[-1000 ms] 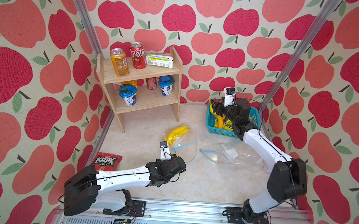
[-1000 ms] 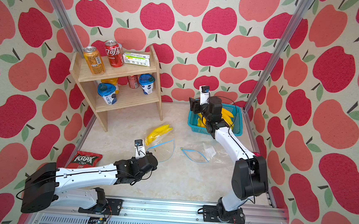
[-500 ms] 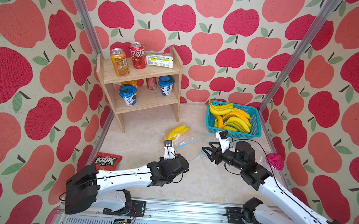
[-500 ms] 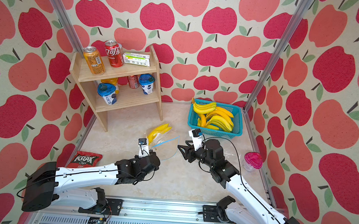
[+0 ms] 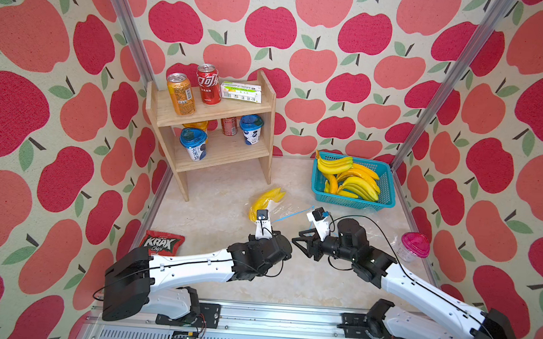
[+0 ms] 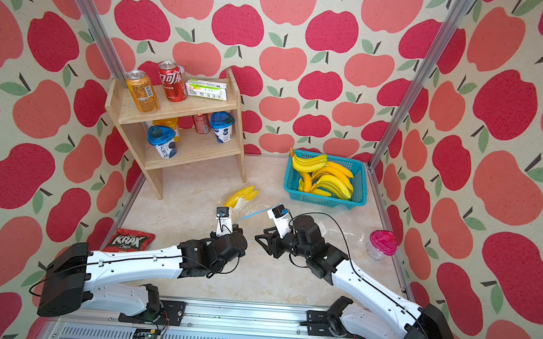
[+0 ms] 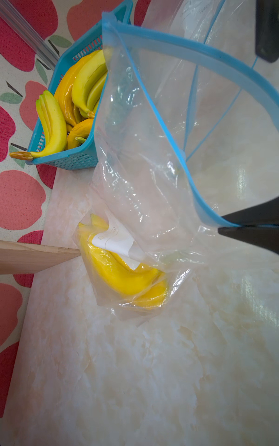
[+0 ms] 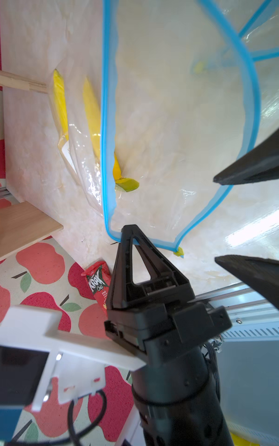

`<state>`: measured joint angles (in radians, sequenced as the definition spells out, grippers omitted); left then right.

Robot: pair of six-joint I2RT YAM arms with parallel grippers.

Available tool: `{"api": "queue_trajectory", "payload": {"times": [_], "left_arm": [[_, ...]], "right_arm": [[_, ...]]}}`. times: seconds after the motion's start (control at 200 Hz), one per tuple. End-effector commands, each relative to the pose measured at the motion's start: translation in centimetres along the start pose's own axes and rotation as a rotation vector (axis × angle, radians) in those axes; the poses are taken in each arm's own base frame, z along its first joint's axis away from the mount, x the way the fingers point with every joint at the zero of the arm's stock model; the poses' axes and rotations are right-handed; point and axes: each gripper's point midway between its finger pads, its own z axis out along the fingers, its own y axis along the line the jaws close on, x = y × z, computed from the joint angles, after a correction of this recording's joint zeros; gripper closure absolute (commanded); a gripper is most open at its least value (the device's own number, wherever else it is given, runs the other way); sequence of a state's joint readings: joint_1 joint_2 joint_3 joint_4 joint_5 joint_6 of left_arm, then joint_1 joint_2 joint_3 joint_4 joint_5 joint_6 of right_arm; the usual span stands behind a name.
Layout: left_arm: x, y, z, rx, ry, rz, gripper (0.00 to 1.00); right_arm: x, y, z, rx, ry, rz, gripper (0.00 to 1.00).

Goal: Open the zip-top bag and take out the banana
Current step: Pick up the banana from the zipper food storage bag.

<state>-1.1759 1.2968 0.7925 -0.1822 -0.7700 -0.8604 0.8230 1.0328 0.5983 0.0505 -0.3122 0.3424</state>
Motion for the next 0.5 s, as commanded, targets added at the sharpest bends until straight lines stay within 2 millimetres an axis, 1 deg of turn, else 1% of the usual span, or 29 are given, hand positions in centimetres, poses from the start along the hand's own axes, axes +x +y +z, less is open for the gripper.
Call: {"api": "queue_trajectory", "payload": {"times": [0.0,0.19,0.355,0.495], "left_arm": [[-1.1,-1.0,-0.4,0.020,-0.026,0.013,1.00],[-1.3,-1.8,-0.7,0.060,-0.032,0.007,1.00],[-1.3,-1.9,-0.9,0.076,-0.036,-0.007,1.00],[-1.3,-1.8,-1.0,0.086,-0.036,-0.030,1.00]], "right_arm": [[-1.8,0.1,1.3,-0.001,-0.013,-0.023,0.48],[-1.6,-1.5,4.4,0.025,0.009,0.003,0.40],[-1.3,-2.6,6.4,0.039,0.026,0.020,0.37],[-1.2,-2.4,7.9,-0.004,0.008,0.006,0.37]]}}
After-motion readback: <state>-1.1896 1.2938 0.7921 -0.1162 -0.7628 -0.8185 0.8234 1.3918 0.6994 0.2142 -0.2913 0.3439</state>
